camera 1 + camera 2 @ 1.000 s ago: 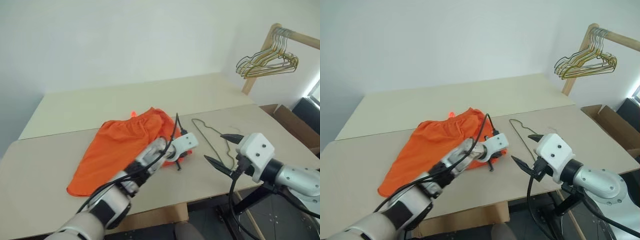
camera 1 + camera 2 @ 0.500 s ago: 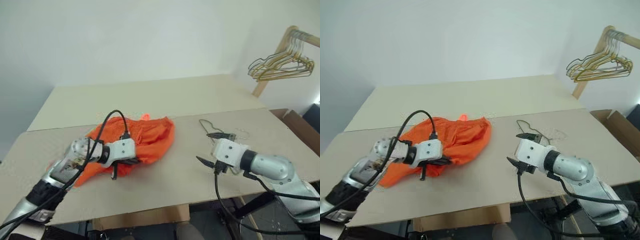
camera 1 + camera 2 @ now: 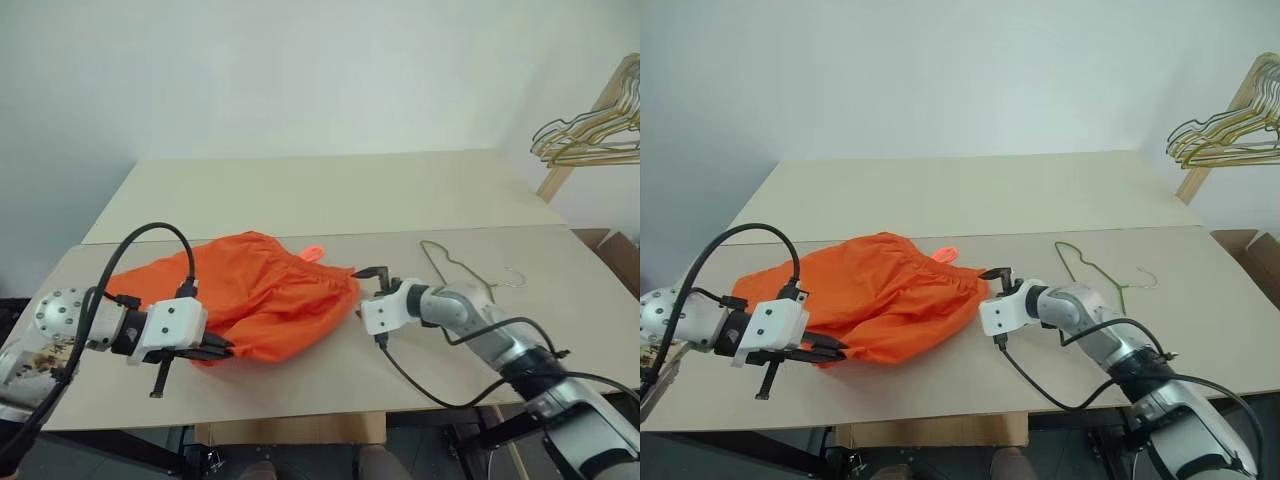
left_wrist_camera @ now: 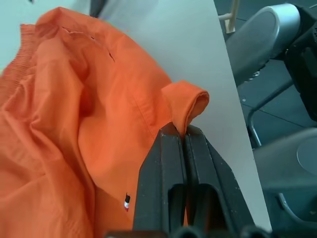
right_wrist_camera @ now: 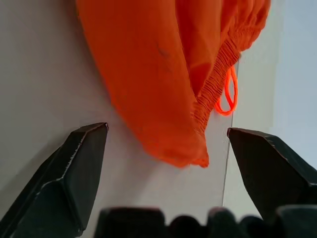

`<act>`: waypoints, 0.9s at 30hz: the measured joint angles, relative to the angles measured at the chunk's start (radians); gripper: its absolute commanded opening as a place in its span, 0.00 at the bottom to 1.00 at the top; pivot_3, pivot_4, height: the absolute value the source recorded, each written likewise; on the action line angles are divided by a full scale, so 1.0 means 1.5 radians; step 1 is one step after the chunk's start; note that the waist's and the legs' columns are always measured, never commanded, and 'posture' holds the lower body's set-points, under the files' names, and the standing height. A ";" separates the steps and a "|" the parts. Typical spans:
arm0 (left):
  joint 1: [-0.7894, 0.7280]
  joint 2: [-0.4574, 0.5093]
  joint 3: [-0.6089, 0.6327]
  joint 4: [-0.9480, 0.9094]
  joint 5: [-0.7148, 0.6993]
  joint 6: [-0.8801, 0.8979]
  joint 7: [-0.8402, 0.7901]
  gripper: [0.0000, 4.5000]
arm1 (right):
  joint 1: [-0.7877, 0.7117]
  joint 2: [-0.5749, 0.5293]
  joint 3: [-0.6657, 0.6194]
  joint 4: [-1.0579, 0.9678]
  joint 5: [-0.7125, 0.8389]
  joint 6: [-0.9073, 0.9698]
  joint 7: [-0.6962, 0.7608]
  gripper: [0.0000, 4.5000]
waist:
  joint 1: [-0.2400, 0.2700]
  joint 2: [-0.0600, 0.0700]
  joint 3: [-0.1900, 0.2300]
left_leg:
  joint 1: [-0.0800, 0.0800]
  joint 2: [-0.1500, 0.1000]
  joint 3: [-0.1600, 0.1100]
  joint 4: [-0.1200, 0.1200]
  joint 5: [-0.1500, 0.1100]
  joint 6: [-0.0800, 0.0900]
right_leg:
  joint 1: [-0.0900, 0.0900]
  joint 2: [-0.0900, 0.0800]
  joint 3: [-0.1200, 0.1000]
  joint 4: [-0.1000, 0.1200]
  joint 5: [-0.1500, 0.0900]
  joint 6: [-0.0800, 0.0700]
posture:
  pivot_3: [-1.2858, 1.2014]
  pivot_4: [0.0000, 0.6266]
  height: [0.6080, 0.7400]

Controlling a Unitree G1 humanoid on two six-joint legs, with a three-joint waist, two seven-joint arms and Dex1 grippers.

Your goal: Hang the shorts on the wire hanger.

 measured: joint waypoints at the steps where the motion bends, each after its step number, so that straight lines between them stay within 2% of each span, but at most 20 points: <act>1: 0.006 0.000 0.009 -0.005 -0.003 0.001 0.002 0.01 | -0.018 0.012 0.008 0.030 -0.018 -0.014 -0.019 1.00 | 0.000 0.000 0.000 | 0.000 0.000 0.000 0.000 0.000 0.000 | 0.000 0.000 0.000 0.000 0.000 0.000 | 0.52 0.04 1.00; 8: 0.084 0.006 0.078 -0.023 -0.023 0.001 -0.010 0.01 | -0.107 0.083 0.030 0.220 -0.100 -0.050 -0.154 1.00 | 0.003 0.000 0.000 | 0.001 0.002 -0.001 0.000 0.000 0.000 | 0.001 0.002 0.000 0.000 0.001 -0.002 | 0.54 0.03 1.00; 12: 0.099 0.006 0.095 -0.022 -0.023 -0.004 -0.017 0.00 | -0.121 0.091 0.031 0.278 -0.106 -0.087 -0.172 0.79 | 0.009 0.000 0.000 | 0.002 0.002 -0.001 0.000 0.000 0.000 | 0.002 0.002 -0.001 0.000 0.001 -0.003 | 0.54 0.03 1.00; 21: 0.090 0.006 0.093 0.007 -0.017 -0.027 -0.025 0.00 | -0.078 0.040 0.027 0.247 -0.092 -0.158 -0.139 0.05 | 0.018 0.000 0.000 | 0.001 0.002 -0.001 0.000 0.000 0.000 | 0.001 0.002 -0.001 0.000 0.001 -0.003 | 0.53 0.02 1.00; 22: 0.082 0.006 0.090 0.013 -0.015 -0.031 -0.026 0.00 | -0.073 0.033 0.025 0.232 -0.091 -0.161 -0.132 0.01 | 0.018 0.000 0.000 | 0.001 0.002 -0.001 0.000 0.000 0.000 | 0.001 0.002 -0.001 0.000 0.001 -0.003 | 0.53 0.02 1.00; 27: 0.047 0.006 0.060 0.055 0.005 -0.050 -0.034 0.00 | -0.019 -0.026 -0.003 0.139 -0.061 -0.163 -0.088 0.01 | 0.019 0.000 0.000 | 0.001 0.001 -0.001 0.000 0.000 0.000 | 0.001 0.002 -0.001 0.000 0.001 -0.003 | 0.51 0.03 1.00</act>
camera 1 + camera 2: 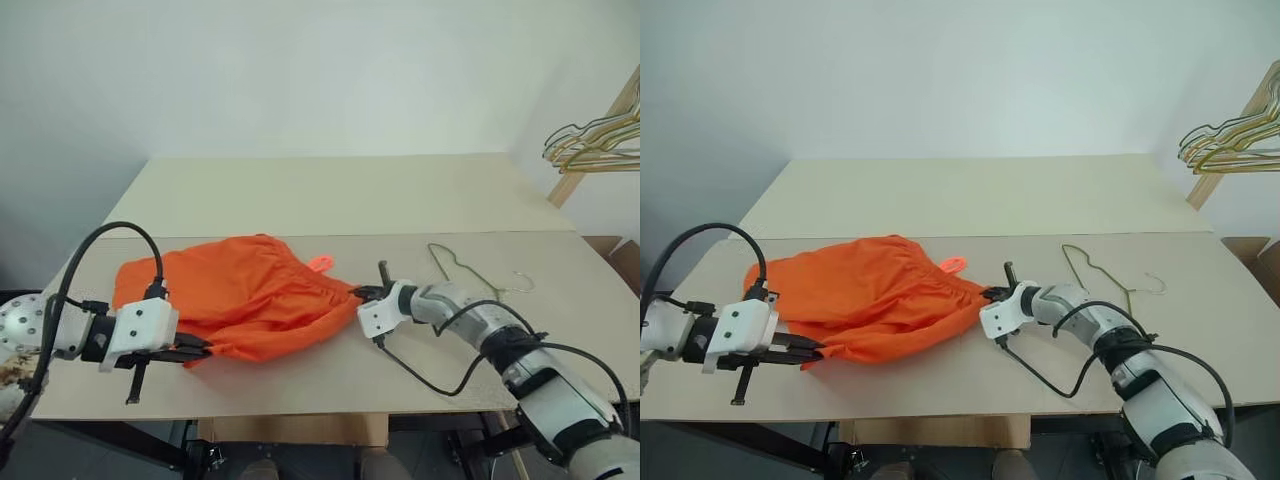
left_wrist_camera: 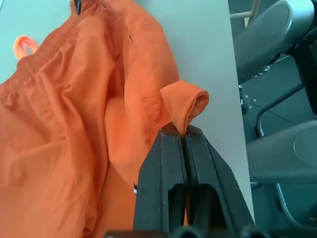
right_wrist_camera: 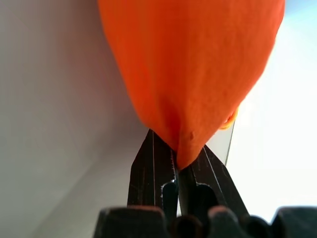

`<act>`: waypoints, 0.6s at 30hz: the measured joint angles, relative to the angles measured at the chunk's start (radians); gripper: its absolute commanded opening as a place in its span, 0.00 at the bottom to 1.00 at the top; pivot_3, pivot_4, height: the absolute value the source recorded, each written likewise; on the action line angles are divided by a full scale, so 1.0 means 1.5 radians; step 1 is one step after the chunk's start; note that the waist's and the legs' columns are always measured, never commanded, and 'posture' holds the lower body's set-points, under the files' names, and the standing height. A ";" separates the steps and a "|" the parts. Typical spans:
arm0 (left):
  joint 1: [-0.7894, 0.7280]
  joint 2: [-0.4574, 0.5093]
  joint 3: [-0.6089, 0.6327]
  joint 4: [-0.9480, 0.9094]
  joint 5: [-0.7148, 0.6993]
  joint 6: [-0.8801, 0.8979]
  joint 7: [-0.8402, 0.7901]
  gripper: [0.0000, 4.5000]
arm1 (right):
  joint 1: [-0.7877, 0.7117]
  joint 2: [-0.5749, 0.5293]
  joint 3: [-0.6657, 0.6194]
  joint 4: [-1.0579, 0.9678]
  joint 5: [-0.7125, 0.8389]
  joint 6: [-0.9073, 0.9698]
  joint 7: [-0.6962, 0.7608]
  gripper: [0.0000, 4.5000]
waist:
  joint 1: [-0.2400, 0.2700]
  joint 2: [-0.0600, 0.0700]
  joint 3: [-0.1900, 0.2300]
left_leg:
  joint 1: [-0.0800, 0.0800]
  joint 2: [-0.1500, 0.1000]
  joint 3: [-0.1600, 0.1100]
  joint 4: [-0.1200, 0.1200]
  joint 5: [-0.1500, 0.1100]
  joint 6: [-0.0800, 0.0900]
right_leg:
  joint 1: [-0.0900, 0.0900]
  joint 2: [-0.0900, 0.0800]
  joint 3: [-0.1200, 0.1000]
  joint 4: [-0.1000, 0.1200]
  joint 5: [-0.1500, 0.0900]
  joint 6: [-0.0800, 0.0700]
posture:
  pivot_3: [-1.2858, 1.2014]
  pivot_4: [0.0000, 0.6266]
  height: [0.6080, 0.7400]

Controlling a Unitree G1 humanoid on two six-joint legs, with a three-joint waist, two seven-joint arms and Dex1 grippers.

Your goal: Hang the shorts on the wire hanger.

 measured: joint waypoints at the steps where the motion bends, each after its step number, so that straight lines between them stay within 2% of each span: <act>1: -0.011 0.000 -0.010 0.007 0.003 -0.003 0.000 0.00 | 0.019 -0.016 -0.013 -0.031 0.011 0.008 0.013 0.01 | 0.001 0.000 0.000 | 0.000 0.000 0.000 0.000 0.000 0.000 | 0.000 0.000 0.000 0.000 0.000 0.000 | 0.51 0.04 1.00; 5: -0.086 -0.024 -0.063 0.047 0.033 -0.026 0.009 0.00 | 0.100 -0.066 -0.084 -0.174 0.035 0.098 0.048 0.01 | 0.002 0.000 0.000 | 0.000 0.000 0.000 0.001 0.000 0.000 | 0.000 0.000 0.000 0.000 0.000 0.000 | 0.50 0.04 1.00; 10: -0.268 -0.125 -0.161 0.188 0.129 -0.067 0.075 0.00 | 0.194 -0.122 -0.191 -0.328 0.033 0.237 0.066 0.01 | 0.010 0.001 0.000 | -0.001 0.000 0.000 0.001 0.000 0.000 | 0.001 0.001 -0.001 0.000 0.000 0.000 | 0.47 0.04 1.00; 13: -0.350 -0.166 -0.199 0.270 0.171 -0.111 0.100 0.00 | 0.264 -0.140 -0.242 -0.419 0.027 0.313 0.086 0.01 | 0.006 0.001 0.000 | -0.003 0.000 0.000 0.002 0.000 0.000 | -0.001 0.001 -0.001 0.000 0.000 0.000 | 0.46 0.05 1.00; 18: -0.432 -0.196 -0.227 0.377 0.212 -0.181 0.122 0.00 | 0.378 -0.133 -0.286 -0.573 0.013 0.432 0.126 0.01 | -0.012 0.001 0.000 | -0.008 0.000 0.000 0.002 0.000 0.000 | -0.006 0.001 0.000 0.001 0.000 0.001 | 0.45 0.05 1.00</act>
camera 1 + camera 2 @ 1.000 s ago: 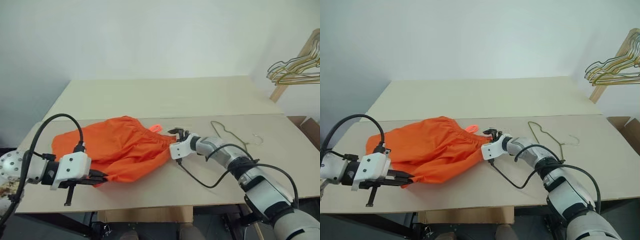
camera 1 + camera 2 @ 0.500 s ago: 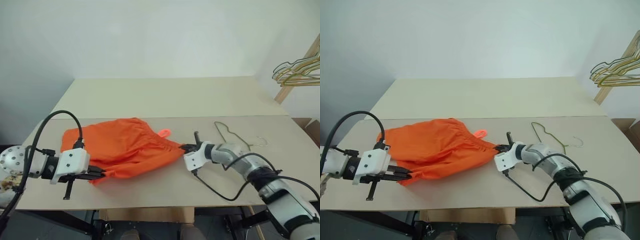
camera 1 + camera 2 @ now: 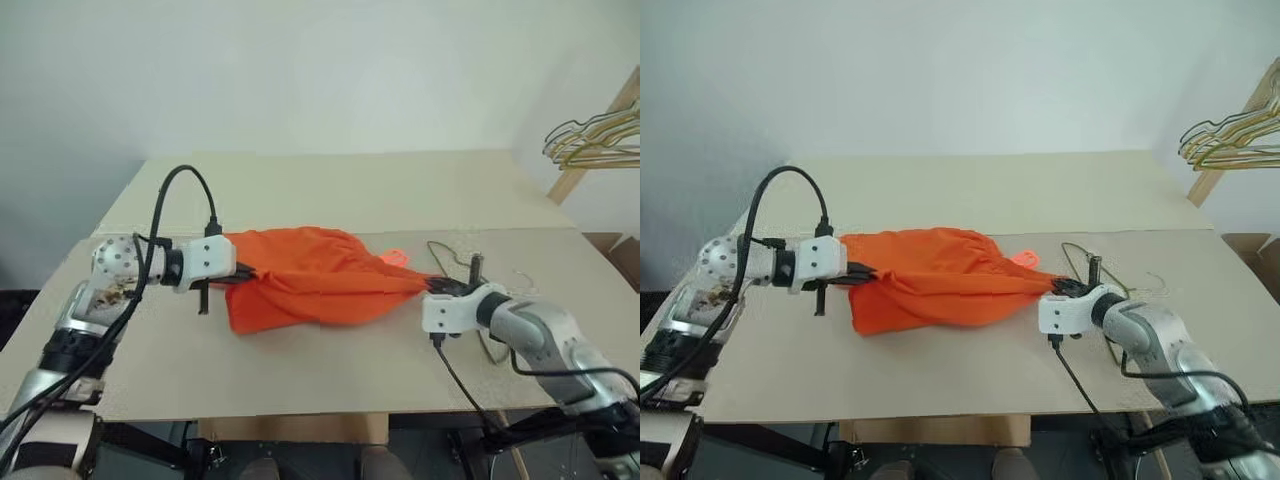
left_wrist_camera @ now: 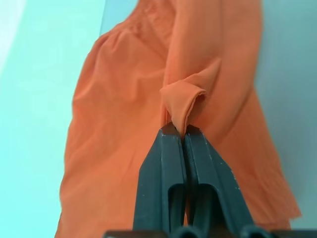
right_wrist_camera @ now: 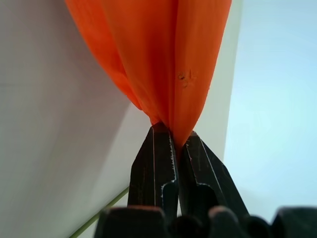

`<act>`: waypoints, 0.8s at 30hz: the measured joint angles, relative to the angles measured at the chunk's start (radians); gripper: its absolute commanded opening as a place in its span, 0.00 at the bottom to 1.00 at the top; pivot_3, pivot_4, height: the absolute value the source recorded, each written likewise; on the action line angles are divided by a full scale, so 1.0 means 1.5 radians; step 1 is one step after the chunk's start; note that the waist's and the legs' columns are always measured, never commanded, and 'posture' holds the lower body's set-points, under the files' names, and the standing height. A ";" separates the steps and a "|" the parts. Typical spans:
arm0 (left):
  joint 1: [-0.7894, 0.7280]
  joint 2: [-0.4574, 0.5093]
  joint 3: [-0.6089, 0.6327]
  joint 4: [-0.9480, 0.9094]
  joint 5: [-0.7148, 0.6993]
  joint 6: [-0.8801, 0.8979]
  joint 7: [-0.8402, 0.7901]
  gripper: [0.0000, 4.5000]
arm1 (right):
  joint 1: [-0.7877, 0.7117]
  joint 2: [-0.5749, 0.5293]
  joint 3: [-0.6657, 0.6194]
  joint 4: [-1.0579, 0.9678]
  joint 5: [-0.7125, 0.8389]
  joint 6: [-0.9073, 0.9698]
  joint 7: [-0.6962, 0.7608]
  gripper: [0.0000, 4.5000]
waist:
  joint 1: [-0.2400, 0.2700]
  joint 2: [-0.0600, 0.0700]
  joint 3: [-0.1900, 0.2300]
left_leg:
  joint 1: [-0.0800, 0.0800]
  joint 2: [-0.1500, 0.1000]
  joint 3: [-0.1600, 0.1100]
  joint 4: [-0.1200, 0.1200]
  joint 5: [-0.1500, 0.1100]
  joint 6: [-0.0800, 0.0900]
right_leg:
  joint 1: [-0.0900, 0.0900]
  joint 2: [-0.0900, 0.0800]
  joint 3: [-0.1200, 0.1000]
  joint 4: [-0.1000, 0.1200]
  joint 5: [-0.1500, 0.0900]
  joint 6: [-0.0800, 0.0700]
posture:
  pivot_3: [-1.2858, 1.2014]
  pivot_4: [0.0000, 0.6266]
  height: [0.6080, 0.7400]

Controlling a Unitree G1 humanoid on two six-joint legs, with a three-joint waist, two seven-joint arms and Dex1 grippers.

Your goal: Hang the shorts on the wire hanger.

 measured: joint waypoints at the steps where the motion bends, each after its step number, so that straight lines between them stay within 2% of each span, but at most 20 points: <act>1: -0.011 -0.003 -0.003 0.021 0.007 -0.019 0.005 0.00 | 0.016 0.007 -0.004 -0.027 -0.004 0.023 0.009 0.01 | -0.005 0.000 0.000 | 0.000 0.000 0.000 0.000 0.000 0.000 | 0.000 0.000 0.000 0.000 0.000 0.000 | 0.45 0.05 1.00; 5: -0.044 -0.011 -0.010 0.075 0.031 -0.065 0.030 0.00 | 0.067 0.021 -0.014 -0.128 -0.033 0.093 0.035 0.01 | -0.013 0.000 0.000 | -0.001 0.000 0.000 0.000 0.000 0.000 | -0.001 0.000 0.000 0.000 0.000 0.000 | 0.46 0.06 1.00; 8: -0.040 0.006 -0.010 0.067 0.018 -0.070 0.008 0.00 | 0.110 0.018 -0.031 -0.193 -0.025 0.106 0.062 0.01 | -0.014 0.000 0.000 | -0.002 0.000 0.000 0.000 0.000 0.000 | -0.001 0.000 0.000 0.000 0.000 0.001 | 0.46 0.07 1.00; 13: 0.116 0.156 0.015 -0.092 -0.104 -0.032 -0.171 0.00 | 0.160 0.005 -0.057 -0.215 0.090 0.032 0.091 0.01 | -0.032 0.000 0.002 | -0.001 0.002 0.001 0.000 0.000 0.000 | -0.001 0.000 0.000 0.000 0.000 0.000 | 0.47 0.08 1.00; 16: 0.221 0.222 0.045 -0.184 -0.158 -0.016 -0.224 0.00 | 0.157 0.002 -0.060 -0.181 0.140 -0.027 0.089 0.01 | -0.027 -0.001 0.003 | 0.001 0.004 0.002 0.000 0.000 0.000 | 0.001 0.002 0.000 0.000 0.000 0.000 | 0.47 0.08 1.00; 20: 0.335 0.259 0.094 -0.284 -0.211 0.026 -0.240 0.00 | 0.144 -0.004 -0.059 -0.130 0.190 -0.084 0.094 0.01 | -0.014 -0.002 0.006 | 0.001 0.005 0.002 0.000 0.000 0.000 | 0.001 0.003 0.000 0.000 0.000 0.000 | 0.48 0.08 1.00; 24: 0.345 0.257 0.104 -0.303 -0.202 0.054 -0.206 0.00 | 0.128 -0.029 -0.074 -0.111 0.267 -0.098 0.135 0.01 | 0.002 -0.002 0.008 | 0.001 0.005 0.002 0.000 0.000 0.000 | 0.001 0.003 0.000 0.000 0.000 0.000 | 0.48 0.07 1.00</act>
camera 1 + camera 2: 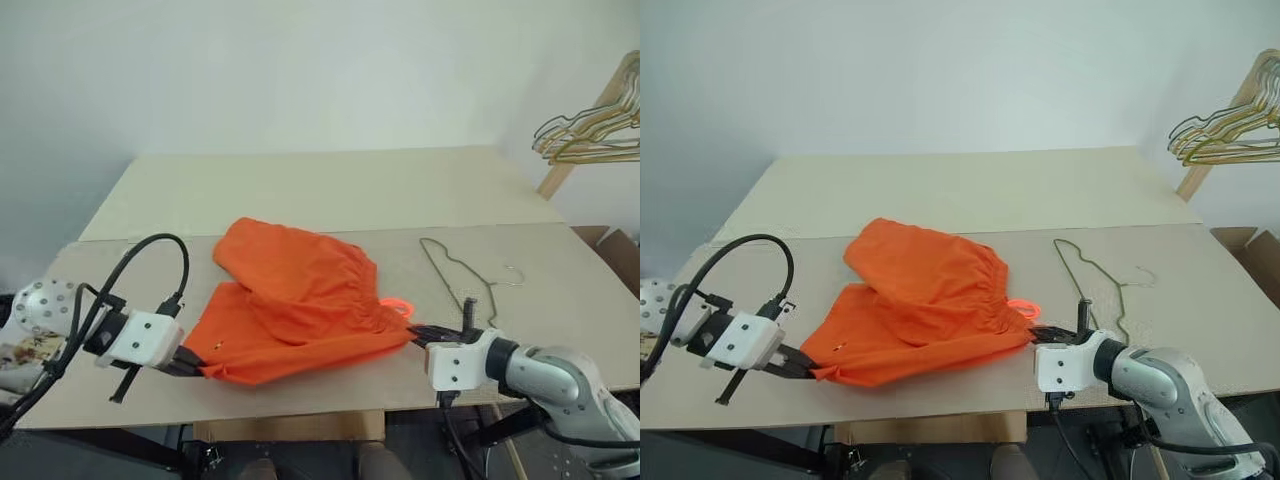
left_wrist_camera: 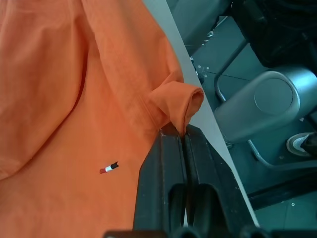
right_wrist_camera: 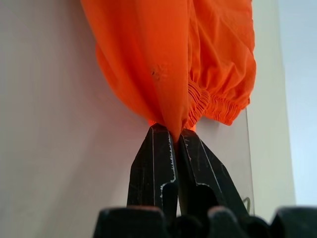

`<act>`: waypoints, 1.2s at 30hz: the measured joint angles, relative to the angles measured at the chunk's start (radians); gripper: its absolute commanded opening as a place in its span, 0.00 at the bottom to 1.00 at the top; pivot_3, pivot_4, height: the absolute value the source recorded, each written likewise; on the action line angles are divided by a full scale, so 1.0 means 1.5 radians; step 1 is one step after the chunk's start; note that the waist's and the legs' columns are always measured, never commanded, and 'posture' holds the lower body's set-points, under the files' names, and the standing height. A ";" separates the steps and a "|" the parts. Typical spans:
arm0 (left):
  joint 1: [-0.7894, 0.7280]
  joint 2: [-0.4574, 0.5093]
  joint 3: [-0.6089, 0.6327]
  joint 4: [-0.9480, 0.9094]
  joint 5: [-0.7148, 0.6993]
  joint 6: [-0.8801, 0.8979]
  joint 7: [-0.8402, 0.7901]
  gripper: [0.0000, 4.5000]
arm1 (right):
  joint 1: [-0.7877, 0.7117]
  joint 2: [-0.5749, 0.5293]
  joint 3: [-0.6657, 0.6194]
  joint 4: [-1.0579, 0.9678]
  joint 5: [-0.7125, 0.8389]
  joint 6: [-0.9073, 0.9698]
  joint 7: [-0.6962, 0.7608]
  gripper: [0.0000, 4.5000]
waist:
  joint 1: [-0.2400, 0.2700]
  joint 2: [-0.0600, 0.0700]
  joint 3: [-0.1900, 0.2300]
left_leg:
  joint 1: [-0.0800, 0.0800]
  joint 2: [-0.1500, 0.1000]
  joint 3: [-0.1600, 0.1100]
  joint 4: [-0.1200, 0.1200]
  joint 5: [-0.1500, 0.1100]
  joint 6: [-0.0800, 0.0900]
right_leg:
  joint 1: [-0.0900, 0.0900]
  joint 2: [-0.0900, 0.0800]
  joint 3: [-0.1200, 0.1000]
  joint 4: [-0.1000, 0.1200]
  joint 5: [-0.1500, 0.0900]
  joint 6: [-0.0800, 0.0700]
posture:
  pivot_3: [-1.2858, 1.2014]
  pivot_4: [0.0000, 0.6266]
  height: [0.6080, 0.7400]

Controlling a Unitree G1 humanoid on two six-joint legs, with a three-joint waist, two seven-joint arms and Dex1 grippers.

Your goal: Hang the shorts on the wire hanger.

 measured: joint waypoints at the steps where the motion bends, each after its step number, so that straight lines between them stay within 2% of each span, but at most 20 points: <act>1: -0.019 -0.011 -0.003 0.006 0.010 0.006 0.015 0.00 | -0.014 -0.001 -0.004 0.005 0.021 0.008 0.009 0.01 | 0.003 0.000 0.000 | 0.000 0.000 0.000 0.000 0.000 0.000 | 0.000 0.000 0.000 0.000 0.000 0.000 | 0.48 0.06 1.00; 3: -0.100 -0.057 -0.013 0.044 0.034 0.027 0.059 0.00 | -0.084 0.027 -0.004 0.025 0.056 0.058 0.010 0.01 | 0.007 0.000 0.000 | 0.001 0.000 0.000 0.000 0.000 0.000 | 0.001 0.001 0.000 0.000 0.000 0.000 | 0.47 0.04 1.00; 4: -0.107 -0.061 -0.014 0.048 0.036 0.029 0.064 0.00 | -0.090 0.030 -0.004 0.026 0.058 0.064 0.010 0.01 | 0.008 0.000 0.000 | 0.001 0.001 0.000 0.000 0.000 0.000 | 0.001 0.001 0.000 0.000 0.000 0.000 | 0.47 0.01 1.00; 5: -0.166 -0.095 -0.018 0.078 0.051 0.041 0.096 0.00 | -0.149 0.052 -0.003 0.038 0.072 0.099 0.006 0.01 | 0.008 0.000 0.000 | 0.002 0.001 0.000 0.000 0.000 0.000 | 0.001 0.002 0.000 0.000 0.001 -0.001 | 0.47 0.01 1.00; 8: -0.434 -0.238 -0.060 0.328 0.158 0.037 0.263 0.00 | -0.397 0.153 0.030 0.199 0.035 0.190 -0.072 0.01 | 0.005 -0.001 -0.003 | 0.001 0.001 -0.003 0.001 0.003 -0.005 | 0.001 0.004 -0.001 -0.001 0.005 -0.003 | 0.47 0.00 1.00; 10: -0.597 -0.298 -0.081 0.508 0.236 0.000 0.399 0.00 | -0.544 0.207 0.047 0.320 -0.003 0.204 -0.151 0.01 | -0.001 -0.002 -0.003 | -0.001 0.000 -0.004 0.000 0.005 -0.008 | -0.002 0.003 -0.001 -0.001 0.006 -0.003 | 0.47 0.00 1.00; 13: -0.803 -0.355 -0.100 0.757 0.335 -0.045 0.629 0.00 | -0.725 0.273 0.050 0.539 -0.035 0.184 -0.288 0.01 | -0.015 -0.003 -0.004 | -0.011 -0.001 -0.004 0.000 0.007 -0.011 | -0.014 0.001 -0.001 0.001 0.006 -0.003 | 0.47 0.00 1.00; 14: -0.850 -0.372 -0.105 0.811 0.357 -0.055 0.695 0.00 | -0.770 0.286 0.050 0.611 -0.041 0.168 -0.333 0.01 | -0.020 -0.003 -0.004 | -0.016 -0.002 -0.004 -0.001 0.010 -0.017 | -0.020 -0.002 -0.001 0.006 0.005 -0.003 | 0.47 0.00 1.00; 16: -0.927 -0.402 -0.104 0.905 0.386 -0.064 0.829 0.00 | -0.850 0.318 0.042 0.755 -0.044 0.118 -0.435 0.01 | -0.031 -0.003 -0.004 | -0.023 -0.007 -0.003 -0.001 0.012 -0.019 | -0.028 -0.008 -0.002 0.011 0.004 -0.001 | 0.47 0.00 1.00; 19: -0.993 -0.426 -0.104 0.957 0.414 -0.094 0.962 0.00 | -0.916 0.335 0.037 0.878 -0.048 0.020 -0.551 0.01 | -0.047 -0.003 -0.004 | -0.033 -0.012 -0.002 0.000 0.014 -0.023 | -0.039 -0.014 -0.001 0.013 0.004 0.001 | 0.47 0.00 1.00; 22: -1.021 -0.429 -0.092 0.968 0.418 -0.144 1.010 0.00 | -0.924 0.330 0.033 0.917 -0.051 -0.094 -0.621 0.01 | -0.059 -0.003 -0.004 | -0.033 -0.016 -0.002 0.000 0.015 -0.023 | -0.038 -0.017 -0.002 0.013 0.003 0.004 | 0.47 0.00 1.00; 25: -1.012 -0.429 -0.087 0.968 0.417 -0.196 1.005 0.00 | -0.888 0.311 0.034 0.917 -0.057 -0.170 -0.634 0.01 | -0.066 -0.003 -0.004 | -0.030 -0.017 -0.002 0.000 0.016 -0.021 | -0.034 -0.018 -0.002 0.013 0.003 0.005 | 0.47 0.00 1.00; 29: -0.907 -0.426 -0.089 0.937 0.415 -0.285 0.945 0.00 | -0.757 0.271 0.058 0.881 -0.080 -0.231 -0.615 0.01 | -0.067 -0.003 -0.005 | -0.019 -0.017 -0.003 -0.002 0.013 -0.014 | -0.023 -0.017 -0.003 0.010 0.003 0.005 | 0.47 0.00 1.00; 33: -0.709 -0.403 -0.077 0.794 0.327 -0.334 0.741 0.00 | -0.600 0.211 0.074 0.808 -0.089 -0.271 -0.563 0.01 | -0.074 -0.001 -0.006 | -0.018 -0.017 -0.004 -0.004 0.014 -0.013 | -0.023 -0.017 -0.003 0.011 0.003 0.005 | 0.47 0.02 1.00; 35: -0.601 -0.381 -0.070 0.681 0.262 -0.316 0.635 0.00 | -0.535 0.188 0.076 0.765 -0.079 -0.288 -0.521 0.01 | -0.087 -0.001 -0.006 | -0.020 -0.016 -0.005 -0.004 0.014 -0.013 | -0.024 -0.017 -0.003 0.013 0.003 0.005 | 0.48 0.04 1.00; 36: -0.512 -0.354 -0.069 0.565 0.204 -0.262 0.552 0.00 | -0.488 0.169 0.077 0.730 -0.066 -0.295 -0.477 0.01 | -0.098 -0.001 -0.006 | -0.023 -0.015 -0.006 -0.001 0.013 -0.011 | -0.025 -0.016 -0.003 0.013 0.003 0.005 | 0.48 0.04 1.00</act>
